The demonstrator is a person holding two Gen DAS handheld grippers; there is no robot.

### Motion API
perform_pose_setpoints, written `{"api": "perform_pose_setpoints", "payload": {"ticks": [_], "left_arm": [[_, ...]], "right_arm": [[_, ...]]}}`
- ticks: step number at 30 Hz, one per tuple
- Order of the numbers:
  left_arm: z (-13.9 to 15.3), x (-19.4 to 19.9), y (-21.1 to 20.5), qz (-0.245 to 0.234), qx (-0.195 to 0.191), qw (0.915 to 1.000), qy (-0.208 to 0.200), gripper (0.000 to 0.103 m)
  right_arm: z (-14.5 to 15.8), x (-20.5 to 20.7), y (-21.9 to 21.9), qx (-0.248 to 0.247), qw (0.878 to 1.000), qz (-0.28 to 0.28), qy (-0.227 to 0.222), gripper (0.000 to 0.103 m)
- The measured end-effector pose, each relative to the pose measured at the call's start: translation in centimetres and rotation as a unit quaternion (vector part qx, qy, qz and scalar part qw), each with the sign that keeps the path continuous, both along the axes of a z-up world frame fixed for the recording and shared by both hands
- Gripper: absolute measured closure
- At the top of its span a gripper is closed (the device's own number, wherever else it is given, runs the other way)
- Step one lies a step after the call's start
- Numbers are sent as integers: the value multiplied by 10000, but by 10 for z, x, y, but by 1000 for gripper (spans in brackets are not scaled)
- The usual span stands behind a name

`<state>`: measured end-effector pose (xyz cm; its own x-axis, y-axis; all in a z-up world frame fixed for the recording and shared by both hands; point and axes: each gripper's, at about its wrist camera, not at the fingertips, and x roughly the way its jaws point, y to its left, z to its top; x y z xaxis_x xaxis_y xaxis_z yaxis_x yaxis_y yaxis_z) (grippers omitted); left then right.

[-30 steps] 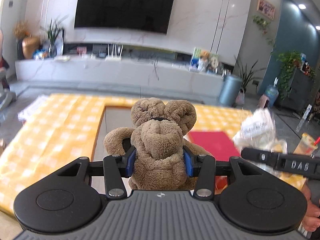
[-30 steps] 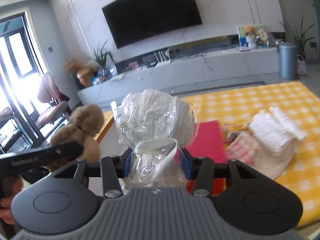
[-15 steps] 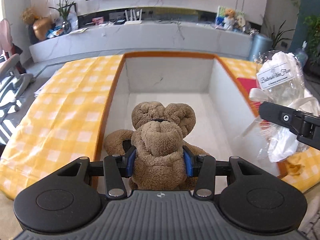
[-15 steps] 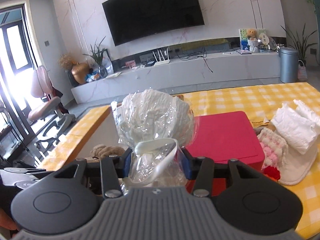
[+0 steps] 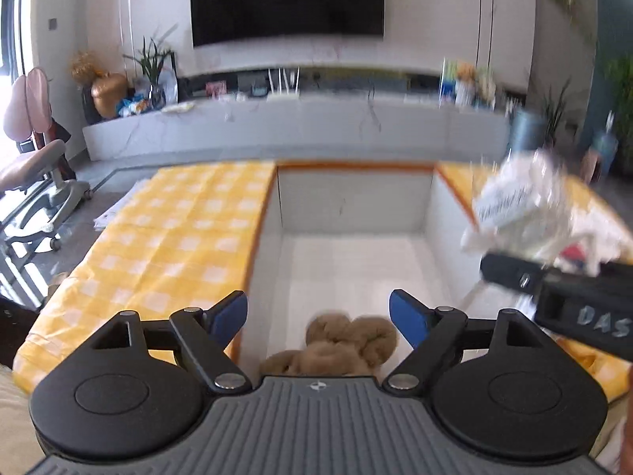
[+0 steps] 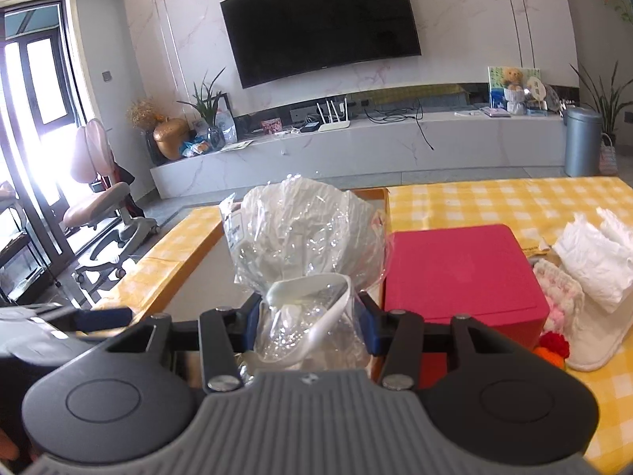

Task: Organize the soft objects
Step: 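Lower the bear into the orange box with the left tool while the right tool lowers the bag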

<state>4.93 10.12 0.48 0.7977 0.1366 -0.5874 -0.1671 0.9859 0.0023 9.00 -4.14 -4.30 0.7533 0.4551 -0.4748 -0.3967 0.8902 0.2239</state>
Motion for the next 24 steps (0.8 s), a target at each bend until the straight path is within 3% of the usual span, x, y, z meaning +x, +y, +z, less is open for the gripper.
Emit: {"api": "perform_pose_setpoints", "payload": {"ticks": [6,11,16,24], "left_arm": [[20,-16,13,93,13,9994,-338,7],[21,-15,28,116,-411,9977,-518,7],[6,-7,32,56,-544,9977,-388,7],[-1,-3,35,173,-699,9970,-290,7]], "right_arm": [[5,-1,10,-186,9998,77,-20,55],[-3,7,27,-589,9979,117,258,54],[-18,21,42,-1109,9926,274,417,54],[-32,29,39,-1189,9911,181,563,49]]}}
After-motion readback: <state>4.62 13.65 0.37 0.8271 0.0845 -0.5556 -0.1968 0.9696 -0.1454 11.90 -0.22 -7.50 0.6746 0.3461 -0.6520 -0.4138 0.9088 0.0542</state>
